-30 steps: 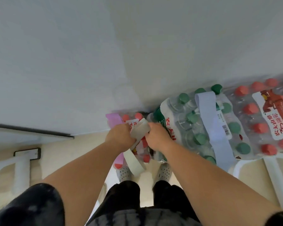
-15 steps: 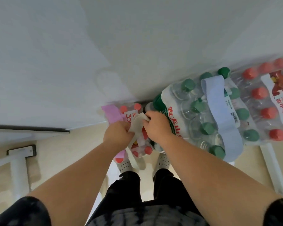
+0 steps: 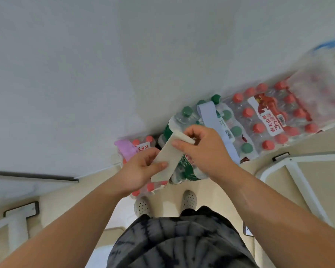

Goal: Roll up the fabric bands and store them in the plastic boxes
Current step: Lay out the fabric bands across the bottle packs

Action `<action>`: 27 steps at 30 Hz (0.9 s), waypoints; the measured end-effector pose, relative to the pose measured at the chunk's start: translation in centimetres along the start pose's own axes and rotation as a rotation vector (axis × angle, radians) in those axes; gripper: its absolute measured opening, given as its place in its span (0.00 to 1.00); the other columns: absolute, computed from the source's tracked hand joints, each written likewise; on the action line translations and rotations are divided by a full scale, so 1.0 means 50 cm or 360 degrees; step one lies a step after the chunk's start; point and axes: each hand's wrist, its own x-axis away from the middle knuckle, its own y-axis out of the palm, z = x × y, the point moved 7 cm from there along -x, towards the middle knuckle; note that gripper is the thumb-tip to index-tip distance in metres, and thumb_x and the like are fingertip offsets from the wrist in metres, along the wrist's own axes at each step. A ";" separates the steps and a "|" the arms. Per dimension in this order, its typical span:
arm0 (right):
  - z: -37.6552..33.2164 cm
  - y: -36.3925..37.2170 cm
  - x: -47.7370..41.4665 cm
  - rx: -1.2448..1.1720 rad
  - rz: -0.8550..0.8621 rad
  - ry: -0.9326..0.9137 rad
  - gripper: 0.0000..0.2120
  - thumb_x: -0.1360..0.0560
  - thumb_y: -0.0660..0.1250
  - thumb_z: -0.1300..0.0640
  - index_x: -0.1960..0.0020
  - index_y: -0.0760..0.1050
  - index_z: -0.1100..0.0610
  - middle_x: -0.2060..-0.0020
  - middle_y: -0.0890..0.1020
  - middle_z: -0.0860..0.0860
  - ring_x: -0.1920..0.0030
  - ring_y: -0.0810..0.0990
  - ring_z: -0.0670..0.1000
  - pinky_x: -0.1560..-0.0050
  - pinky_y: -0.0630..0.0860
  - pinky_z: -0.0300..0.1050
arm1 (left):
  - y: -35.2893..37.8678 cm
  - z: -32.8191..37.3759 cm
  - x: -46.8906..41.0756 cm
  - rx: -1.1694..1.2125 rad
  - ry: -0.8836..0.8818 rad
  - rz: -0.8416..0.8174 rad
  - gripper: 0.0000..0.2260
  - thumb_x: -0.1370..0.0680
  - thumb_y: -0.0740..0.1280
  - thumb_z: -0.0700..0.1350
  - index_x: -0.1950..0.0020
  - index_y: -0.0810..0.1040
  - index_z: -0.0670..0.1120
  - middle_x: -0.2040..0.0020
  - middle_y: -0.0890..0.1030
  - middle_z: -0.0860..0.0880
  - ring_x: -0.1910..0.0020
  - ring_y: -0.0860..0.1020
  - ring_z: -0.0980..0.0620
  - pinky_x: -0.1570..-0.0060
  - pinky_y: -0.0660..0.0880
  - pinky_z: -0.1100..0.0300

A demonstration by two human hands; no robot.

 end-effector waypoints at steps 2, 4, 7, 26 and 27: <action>-0.022 -0.051 0.013 -0.0115 0.0097 0.0002 0.07 0.28 0.78 0.56 0.58 0.80 0.55 0.67 0.79 0.51 0.68 0.76 0.49 0.65 0.75 0.48 | 0.033 0.068 0.006 -0.0188 0.0093 -0.0080 0.18 0.24 0.69 0.57 0.44 0.79 0.44 0.51 0.84 0.39 0.53 0.84 0.41 0.50 0.80 0.40; -0.042 -0.124 0.035 -0.0246 0.0164 -0.0011 0.06 0.27 0.76 0.59 0.53 0.81 0.59 0.66 0.81 0.53 0.68 0.78 0.48 0.65 0.77 0.44 | 0.085 0.140 0.007 -0.0251 0.0185 -0.0143 0.15 0.25 0.68 0.56 0.44 0.80 0.48 0.50 0.85 0.44 0.51 0.84 0.43 0.48 0.80 0.40; -0.063 -0.161 0.029 -0.0339 0.0116 0.0027 0.03 0.24 0.72 0.61 0.52 0.79 0.61 0.65 0.82 0.54 0.66 0.81 0.50 0.65 0.77 0.42 | 0.106 0.185 -0.004 -0.0105 0.0205 -0.0181 0.09 0.23 0.65 0.47 0.45 0.81 0.50 0.53 0.85 0.47 0.56 0.84 0.48 0.56 0.80 0.53; 0.112 -0.644 -0.151 -0.0250 -0.0022 -0.0045 0.03 0.23 0.72 0.57 0.56 0.81 0.53 0.64 0.85 0.49 0.66 0.82 0.47 0.67 0.75 0.41 | 0.572 0.277 -0.233 -0.0122 -0.0244 -0.0107 0.10 0.20 0.67 0.41 0.39 0.81 0.46 0.44 0.86 0.47 0.43 0.83 0.44 0.38 0.77 0.42; 0.121 -0.650 -0.171 -0.0175 -0.0028 -0.0047 0.03 0.24 0.72 0.57 0.57 0.81 0.53 0.63 0.85 0.49 0.64 0.82 0.48 0.65 0.76 0.43 | 0.588 0.269 -0.247 -0.0054 -0.0286 -0.0060 0.10 0.20 0.67 0.41 0.39 0.81 0.46 0.45 0.86 0.46 0.42 0.83 0.42 0.37 0.76 0.39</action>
